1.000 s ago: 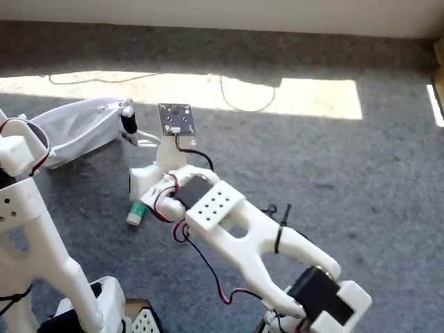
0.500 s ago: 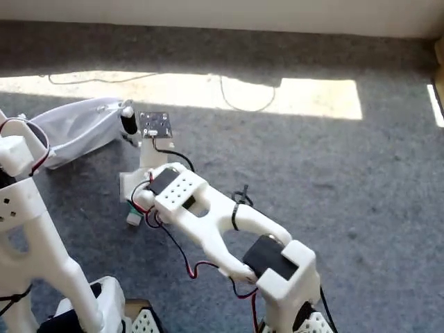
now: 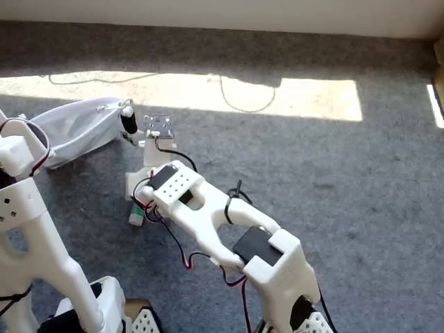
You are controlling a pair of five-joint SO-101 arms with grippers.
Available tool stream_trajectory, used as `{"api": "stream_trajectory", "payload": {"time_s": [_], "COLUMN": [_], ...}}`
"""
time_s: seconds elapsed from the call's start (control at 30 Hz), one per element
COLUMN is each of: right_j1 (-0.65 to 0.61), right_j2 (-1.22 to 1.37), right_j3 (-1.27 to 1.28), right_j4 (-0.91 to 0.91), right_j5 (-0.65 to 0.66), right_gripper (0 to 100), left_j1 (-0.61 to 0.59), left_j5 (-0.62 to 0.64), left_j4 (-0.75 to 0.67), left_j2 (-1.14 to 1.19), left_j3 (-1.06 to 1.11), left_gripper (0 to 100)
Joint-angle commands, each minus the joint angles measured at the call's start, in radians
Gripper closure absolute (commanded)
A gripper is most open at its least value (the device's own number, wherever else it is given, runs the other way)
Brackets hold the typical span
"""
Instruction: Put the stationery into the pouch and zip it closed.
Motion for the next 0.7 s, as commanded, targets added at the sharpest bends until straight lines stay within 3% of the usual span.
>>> {"api": "stream_trajectory", "payload": {"time_s": [0.0,0.17,0.37,0.67], "right_j1": [0.021,0.036,0.053,0.170], "right_j2": [-0.007,-0.012,-0.013,-0.076], "right_j3": [-0.047,-0.048,-0.048,-0.047], "right_j4": [0.022,0.116,0.226,0.415], "right_j5": [-0.003,0.009,0.210,0.359], "right_gripper": [91.8,92.0,92.0,92.0], "left_j1": [-0.005,-0.005,-0.005,-0.004], "left_j5": [0.014,0.014,0.014,0.011], "left_j4": [-0.012,-0.012,-0.009,-0.011], "left_j2": [-0.018,-0.018,-0.018,-0.018], "left_j3": [-0.033,-0.033,-0.036,-0.033], "left_gripper": [99,99,99,99]}}
